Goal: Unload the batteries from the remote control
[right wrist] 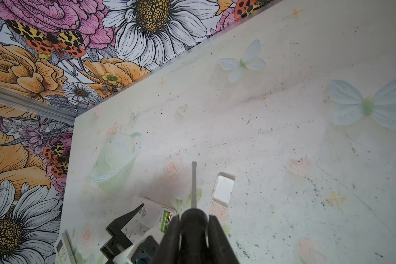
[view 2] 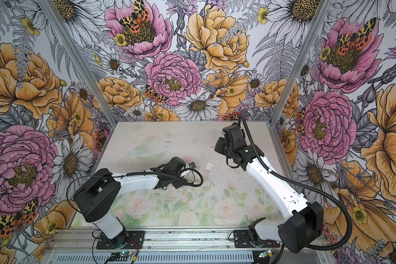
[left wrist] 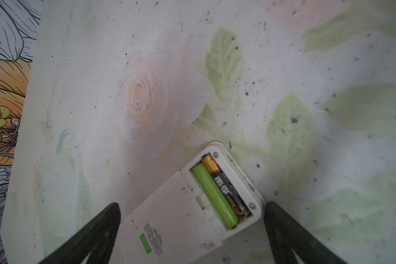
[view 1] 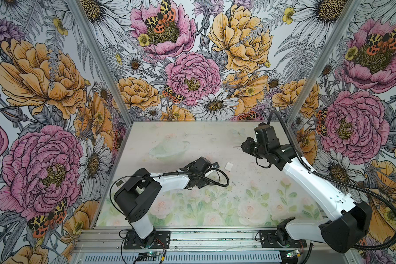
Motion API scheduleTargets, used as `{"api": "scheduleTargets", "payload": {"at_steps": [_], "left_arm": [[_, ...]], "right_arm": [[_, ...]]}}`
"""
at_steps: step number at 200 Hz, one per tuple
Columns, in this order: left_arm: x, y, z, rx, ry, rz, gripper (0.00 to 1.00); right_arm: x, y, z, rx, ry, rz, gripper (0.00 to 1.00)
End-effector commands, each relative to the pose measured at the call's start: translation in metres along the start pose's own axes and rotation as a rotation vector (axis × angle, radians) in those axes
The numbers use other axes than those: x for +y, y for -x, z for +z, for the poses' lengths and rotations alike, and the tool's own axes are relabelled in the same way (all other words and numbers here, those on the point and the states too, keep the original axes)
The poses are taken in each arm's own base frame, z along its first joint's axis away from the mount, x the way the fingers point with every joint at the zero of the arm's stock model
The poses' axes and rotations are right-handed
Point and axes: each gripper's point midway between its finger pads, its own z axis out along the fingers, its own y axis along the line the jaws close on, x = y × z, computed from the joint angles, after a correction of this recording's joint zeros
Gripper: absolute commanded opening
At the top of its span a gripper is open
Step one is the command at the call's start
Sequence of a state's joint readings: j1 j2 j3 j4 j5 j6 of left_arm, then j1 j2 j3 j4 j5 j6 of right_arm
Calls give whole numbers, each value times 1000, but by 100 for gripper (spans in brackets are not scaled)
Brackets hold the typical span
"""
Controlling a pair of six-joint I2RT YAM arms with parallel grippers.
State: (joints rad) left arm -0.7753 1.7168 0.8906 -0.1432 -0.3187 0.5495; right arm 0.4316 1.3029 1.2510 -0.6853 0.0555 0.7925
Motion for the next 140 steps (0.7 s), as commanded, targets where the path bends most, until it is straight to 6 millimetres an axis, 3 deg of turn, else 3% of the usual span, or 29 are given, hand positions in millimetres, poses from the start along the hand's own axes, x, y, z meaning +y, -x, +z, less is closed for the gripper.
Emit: {"api": "scheduleTargets", "payload": {"at_steps": [1,48,78,140], "left_arm": [[18,4,10,17,96,-12,99],[30,10,19,33,108,-36,99],[35,10,4,32,89,-87,99],[21,-35,-38,73,-229,-196,99]], "right_arm": [[1,7,-12,-33,24,0,0],[-2,4,-10,-25,21,2,0],[-3,4,-10,-23,21,1,0],[0,5,-3,-2,30,-10,0]]}}
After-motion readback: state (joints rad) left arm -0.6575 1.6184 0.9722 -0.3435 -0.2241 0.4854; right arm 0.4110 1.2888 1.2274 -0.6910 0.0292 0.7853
